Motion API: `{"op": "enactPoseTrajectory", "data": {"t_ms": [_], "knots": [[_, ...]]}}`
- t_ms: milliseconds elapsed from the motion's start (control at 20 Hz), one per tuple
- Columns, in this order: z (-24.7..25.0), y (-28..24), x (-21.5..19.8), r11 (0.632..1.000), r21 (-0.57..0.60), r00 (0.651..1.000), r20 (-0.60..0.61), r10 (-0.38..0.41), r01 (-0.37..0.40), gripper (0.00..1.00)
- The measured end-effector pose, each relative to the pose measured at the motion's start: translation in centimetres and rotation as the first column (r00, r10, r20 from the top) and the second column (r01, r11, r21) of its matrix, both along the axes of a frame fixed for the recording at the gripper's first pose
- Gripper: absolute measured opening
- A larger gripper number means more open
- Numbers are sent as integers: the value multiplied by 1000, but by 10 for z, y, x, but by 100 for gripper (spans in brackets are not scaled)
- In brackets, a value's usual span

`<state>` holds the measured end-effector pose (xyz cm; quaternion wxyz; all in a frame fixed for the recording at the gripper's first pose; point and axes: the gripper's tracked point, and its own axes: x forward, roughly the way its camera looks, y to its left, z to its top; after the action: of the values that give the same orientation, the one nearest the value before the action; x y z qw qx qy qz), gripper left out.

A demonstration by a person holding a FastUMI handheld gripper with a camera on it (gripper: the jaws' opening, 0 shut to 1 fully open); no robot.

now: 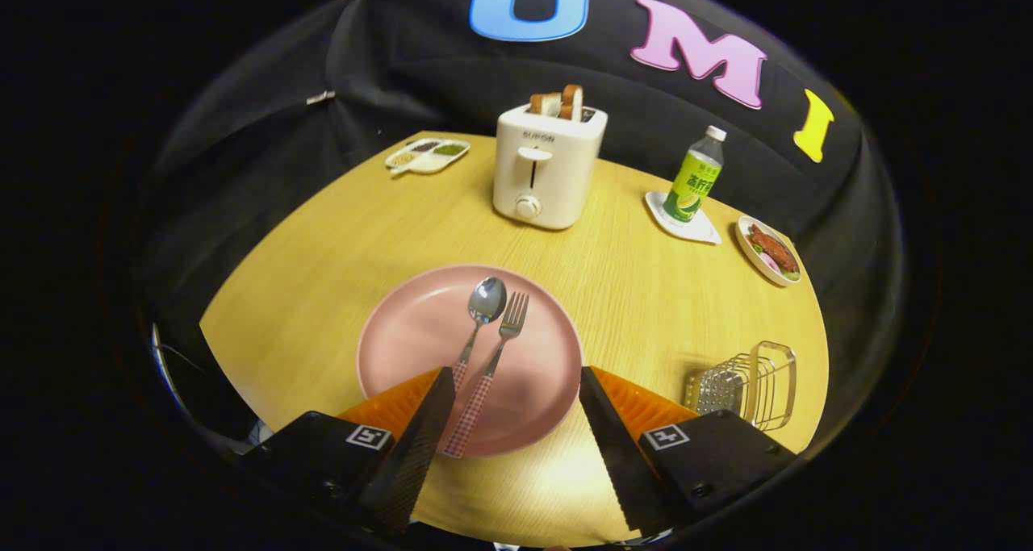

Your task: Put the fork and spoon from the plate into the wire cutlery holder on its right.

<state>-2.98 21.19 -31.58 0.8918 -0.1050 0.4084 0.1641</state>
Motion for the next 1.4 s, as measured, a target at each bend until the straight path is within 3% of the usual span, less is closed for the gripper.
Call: {"op": "enactPoseTrajectory", "data": {"t_ms": [500,600,750,800,1050,1400], "knots": [[-53,7,-13,999,-37,974,-225,-33,25,71],[-55,12,-17,999,-9,962,-270,-43,42,59],[-56,6,-13,996,-9,947,-309,-89,90,24],[-57,5,-14,995,-1,939,-330,-96,101,20],[-50,2,-20,989,75,901,-426,-86,130,14],[-23,-26,-20,974,150,895,-437,-90,171,14]]}}
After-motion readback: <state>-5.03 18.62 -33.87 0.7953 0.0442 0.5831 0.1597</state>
